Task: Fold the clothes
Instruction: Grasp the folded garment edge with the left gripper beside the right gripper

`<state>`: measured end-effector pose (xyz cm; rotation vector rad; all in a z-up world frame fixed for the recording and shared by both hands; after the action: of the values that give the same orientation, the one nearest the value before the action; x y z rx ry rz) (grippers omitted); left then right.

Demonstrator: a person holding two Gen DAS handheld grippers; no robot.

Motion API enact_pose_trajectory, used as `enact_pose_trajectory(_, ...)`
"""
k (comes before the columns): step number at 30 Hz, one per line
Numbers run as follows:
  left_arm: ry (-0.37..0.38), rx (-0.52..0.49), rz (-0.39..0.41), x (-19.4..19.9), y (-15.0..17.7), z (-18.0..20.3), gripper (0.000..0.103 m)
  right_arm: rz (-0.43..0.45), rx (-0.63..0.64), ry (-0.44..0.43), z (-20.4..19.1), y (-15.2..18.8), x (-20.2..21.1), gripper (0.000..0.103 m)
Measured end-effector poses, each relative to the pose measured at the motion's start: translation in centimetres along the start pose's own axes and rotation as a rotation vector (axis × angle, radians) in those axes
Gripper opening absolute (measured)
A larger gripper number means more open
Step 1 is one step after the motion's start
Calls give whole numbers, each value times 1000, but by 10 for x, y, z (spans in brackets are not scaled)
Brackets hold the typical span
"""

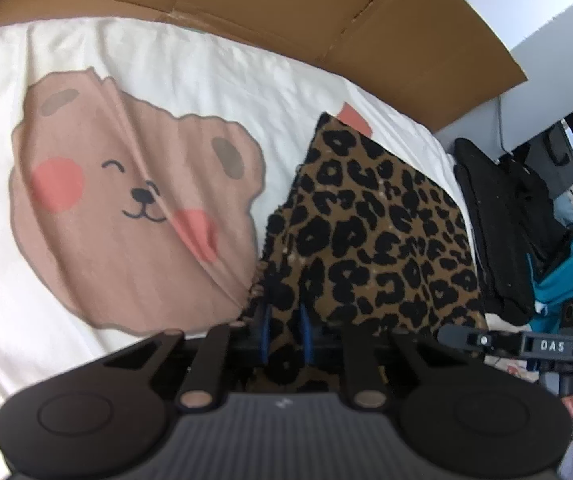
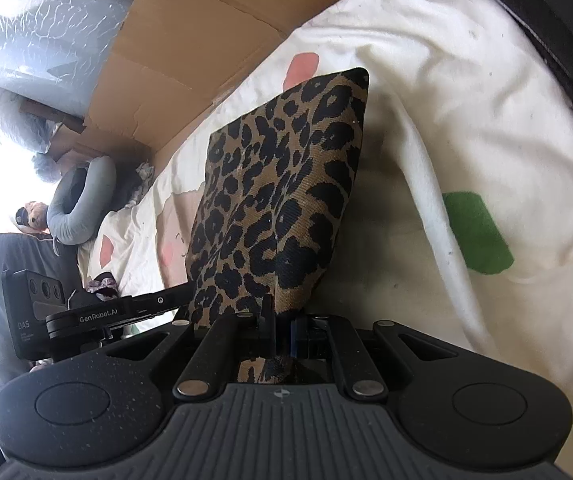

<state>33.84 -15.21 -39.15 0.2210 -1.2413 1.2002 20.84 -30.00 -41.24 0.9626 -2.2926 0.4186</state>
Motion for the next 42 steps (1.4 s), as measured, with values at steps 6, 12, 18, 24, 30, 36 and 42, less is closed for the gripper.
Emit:
enact_pose_trajectory(6,41,2,-9,-2,2,11,15,14,18,25,1,-10,12,4)
enact_pose_trajectory(12,49,-44,-13,-1,-4,19,15,22,0,39,9,-21,23,4)
enact_pose_trajectory(18,19,-74,2,6,-16,12,45,10,-49,40,21,-20,16,4)
enact_pose_trajectory(24,39,-77,23,-2,-27,8,55,1,-45,37,21,-19,14,4)
enact_pose_trajectory(30,50,-85,6,-19,-30,7,60,-4,-33,42,21,-18,13,4)
enact_pose_trajectory(36,89,-76,-7,-29,-29,3,65,-4,-11,53,19,-18,11,7)
enact_pose_trajectory(42,113,-74,2,-29,-30,-1,38,1,-20,48,20,-19,11,18)
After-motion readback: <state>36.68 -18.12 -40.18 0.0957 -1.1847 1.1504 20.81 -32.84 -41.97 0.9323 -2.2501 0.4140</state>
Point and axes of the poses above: each gripper's, at about its wrist camera, not at the fingertips, and x roughly against the way its jaws point, z to its right, y to its underside, the point moved 2 cm from there along -x, roughly the way its jaws point, and after that the axes turned 15 degrees about -x, right-handed, at the moved point
